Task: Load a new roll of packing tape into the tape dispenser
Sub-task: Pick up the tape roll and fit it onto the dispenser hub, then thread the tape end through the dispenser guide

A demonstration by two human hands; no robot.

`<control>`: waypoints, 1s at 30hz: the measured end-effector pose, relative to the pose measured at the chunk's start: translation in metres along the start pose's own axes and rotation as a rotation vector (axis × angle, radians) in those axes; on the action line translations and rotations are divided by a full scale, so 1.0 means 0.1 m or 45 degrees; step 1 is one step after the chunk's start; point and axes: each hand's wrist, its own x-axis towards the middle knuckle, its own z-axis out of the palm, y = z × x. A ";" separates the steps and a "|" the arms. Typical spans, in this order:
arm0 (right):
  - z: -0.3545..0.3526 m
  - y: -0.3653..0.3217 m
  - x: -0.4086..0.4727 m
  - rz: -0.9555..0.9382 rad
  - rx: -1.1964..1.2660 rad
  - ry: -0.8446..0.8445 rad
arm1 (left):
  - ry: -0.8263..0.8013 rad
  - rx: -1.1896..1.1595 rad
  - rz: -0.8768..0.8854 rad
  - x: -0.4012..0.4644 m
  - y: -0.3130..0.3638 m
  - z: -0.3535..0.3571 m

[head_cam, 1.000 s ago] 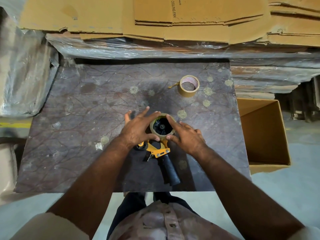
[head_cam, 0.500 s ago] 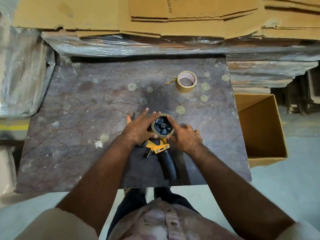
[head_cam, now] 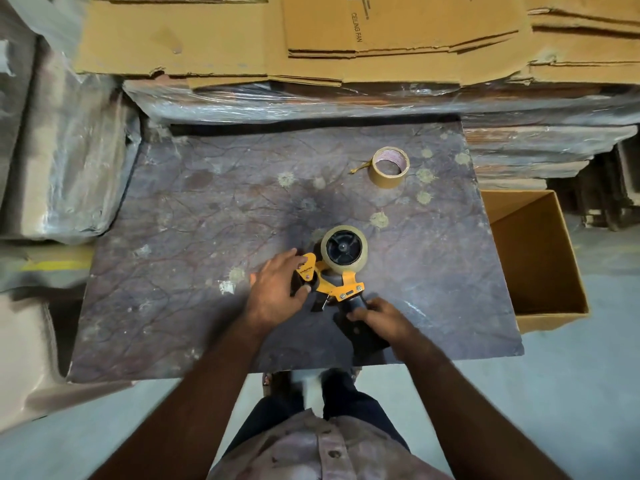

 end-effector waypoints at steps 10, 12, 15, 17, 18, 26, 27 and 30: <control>-0.01 0.08 0.25 0.212 0.606 -0.620 | 0.006 -0.059 0.058 -0.34 -0.30 -0.20; 0.00 0.11 0.24 0.214 0.687 -0.660 | 0.016 -0.037 0.027 -0.43 -0.39 -0.27; 0.07 0.13 0.26 0.241 0.726 -0.690 | 0.047 -0.001 -0.006 -0.54 -0.54 -0.34; 0.14 0.14 0.27 0.254 0.717 -0.669 | 0.062 0.005 0.003 -0.59 -0.65 -0.36; 0.16 0.13 0.27 0.257 0.718 -0.660 | 0.064 -0.001 0.012 -0.61 -0.69 -0.36; 0.03 0.15 0.23 0.216 0.755 -0.576 | 0.041 -0.017 0.036 -0.75 -0.88 -0.41; 0.08 0.13 0.21 0.212 0.780 -0.606 | 0.035 -0.012 0.030 -0.77 -0.90 -0.41; 0.27 0.09 0.17 0.211 0.825 -0.615 | 0.021 0.009 0.038 -0.82 -0.94 -0.41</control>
